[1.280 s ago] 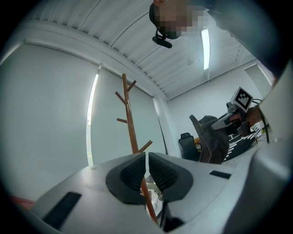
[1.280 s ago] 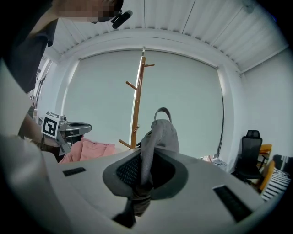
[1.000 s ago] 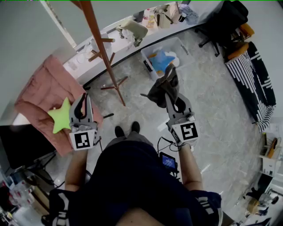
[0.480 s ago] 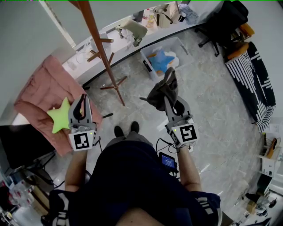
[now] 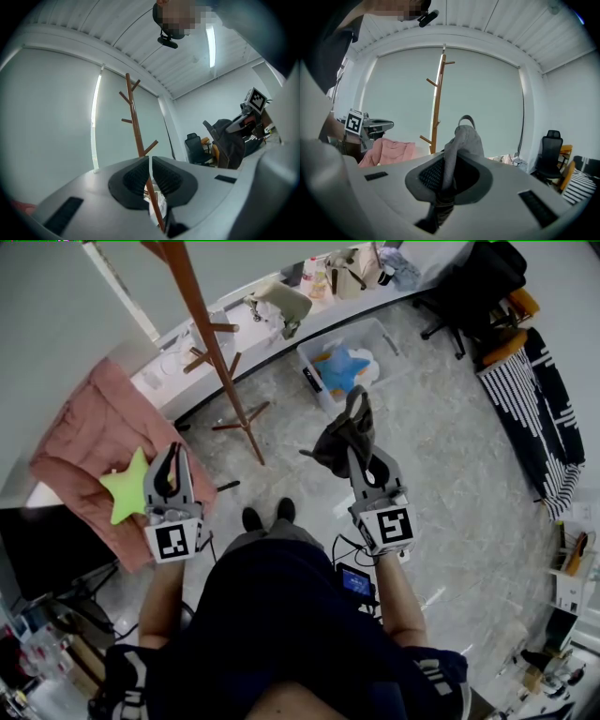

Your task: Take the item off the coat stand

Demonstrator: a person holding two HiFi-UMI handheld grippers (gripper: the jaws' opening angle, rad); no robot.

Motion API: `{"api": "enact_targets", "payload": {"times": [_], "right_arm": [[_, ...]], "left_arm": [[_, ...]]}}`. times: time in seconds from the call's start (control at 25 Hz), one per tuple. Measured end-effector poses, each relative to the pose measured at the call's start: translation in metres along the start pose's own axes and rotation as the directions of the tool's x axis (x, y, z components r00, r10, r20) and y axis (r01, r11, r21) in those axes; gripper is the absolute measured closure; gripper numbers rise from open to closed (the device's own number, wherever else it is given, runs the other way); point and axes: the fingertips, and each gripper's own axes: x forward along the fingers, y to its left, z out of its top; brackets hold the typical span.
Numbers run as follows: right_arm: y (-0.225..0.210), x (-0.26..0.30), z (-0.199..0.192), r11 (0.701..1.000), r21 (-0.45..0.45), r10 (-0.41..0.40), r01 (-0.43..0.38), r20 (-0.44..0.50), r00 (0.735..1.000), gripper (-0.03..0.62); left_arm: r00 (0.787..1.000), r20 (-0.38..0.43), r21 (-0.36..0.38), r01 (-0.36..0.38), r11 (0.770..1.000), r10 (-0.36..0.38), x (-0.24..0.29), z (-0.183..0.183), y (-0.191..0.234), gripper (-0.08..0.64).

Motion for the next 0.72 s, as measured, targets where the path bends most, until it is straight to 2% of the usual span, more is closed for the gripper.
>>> {"api": "enact_targets", "payload": {"times": [0.72], "right_arm": [[-0.0019,0.0031,-0.0068,0.999,-0.031,-0.013,0.012,-0.007,1.000,0.560]], "left_arm": [[1.000,0.003,0.009,-0.008,1.000,0.008,-0.0001,0.0005,0.0015,0.518]]}}
